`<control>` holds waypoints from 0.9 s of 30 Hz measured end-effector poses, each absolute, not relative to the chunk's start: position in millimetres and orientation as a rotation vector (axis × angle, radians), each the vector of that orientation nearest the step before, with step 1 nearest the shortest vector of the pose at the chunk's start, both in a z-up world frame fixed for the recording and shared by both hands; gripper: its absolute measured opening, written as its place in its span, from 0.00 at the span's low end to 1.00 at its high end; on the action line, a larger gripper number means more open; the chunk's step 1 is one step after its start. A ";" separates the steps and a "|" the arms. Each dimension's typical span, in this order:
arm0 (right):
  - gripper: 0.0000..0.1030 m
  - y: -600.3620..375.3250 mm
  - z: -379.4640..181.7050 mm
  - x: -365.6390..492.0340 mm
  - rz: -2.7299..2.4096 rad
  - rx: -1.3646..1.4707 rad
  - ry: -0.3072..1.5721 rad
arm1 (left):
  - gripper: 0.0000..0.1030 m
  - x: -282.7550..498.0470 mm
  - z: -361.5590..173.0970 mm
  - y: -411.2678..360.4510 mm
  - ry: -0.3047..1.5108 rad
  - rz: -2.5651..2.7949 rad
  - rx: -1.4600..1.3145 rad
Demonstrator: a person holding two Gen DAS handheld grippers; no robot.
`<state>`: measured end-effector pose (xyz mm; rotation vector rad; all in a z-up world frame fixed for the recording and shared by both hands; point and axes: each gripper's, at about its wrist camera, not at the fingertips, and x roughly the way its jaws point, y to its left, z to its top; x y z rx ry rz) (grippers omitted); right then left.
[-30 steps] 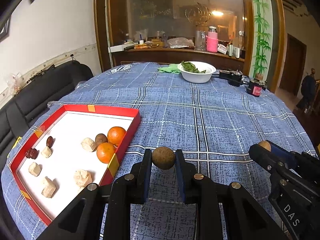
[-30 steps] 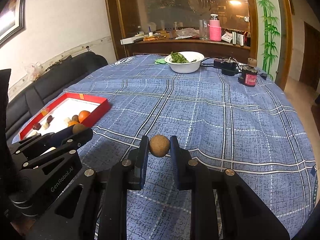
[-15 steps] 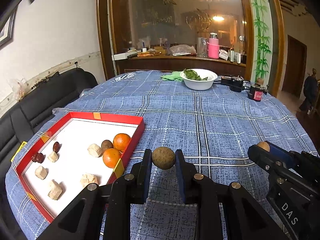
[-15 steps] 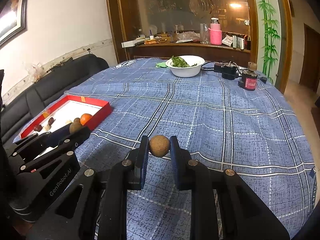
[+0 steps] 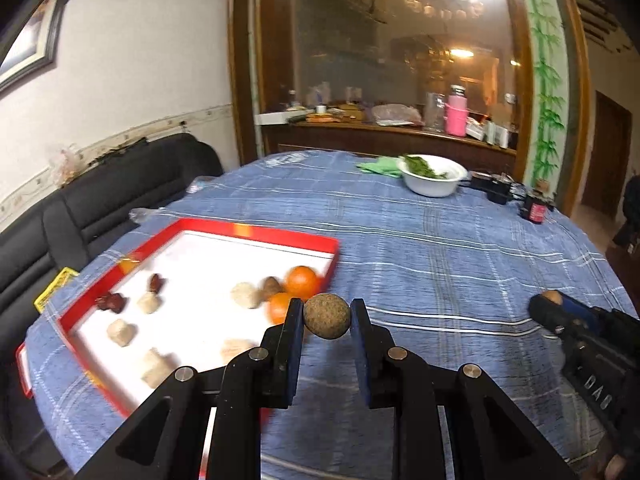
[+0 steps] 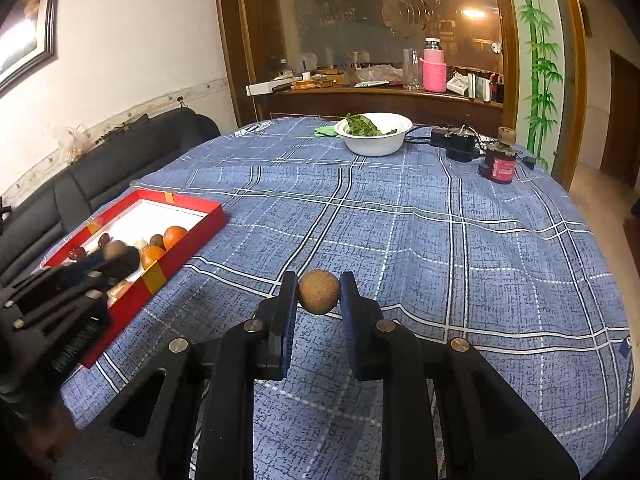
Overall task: Organize fruits
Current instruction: 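Move both brown round fruits over the red-rimmed white tray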
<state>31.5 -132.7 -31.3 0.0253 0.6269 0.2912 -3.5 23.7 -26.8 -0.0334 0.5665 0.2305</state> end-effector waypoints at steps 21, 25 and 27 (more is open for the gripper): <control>0.20 -39.6 -5.7 22.3 0.540 -0.081 0.640 | 0.21 -35.9 -20.6 124.4 0.562 0.429 -0.132; 0.20 -8.5 2.2 24.3 0.611 -0.096 0.633 | 0.21 -36.2 -22.2 143.7 0.583 0.459 -0.153; 0.20 5.2 5.2 23.1 0.641 -0.105 0.628 | 0.21 -35.3 -24.4 152.7 0.607 0.465 -0.170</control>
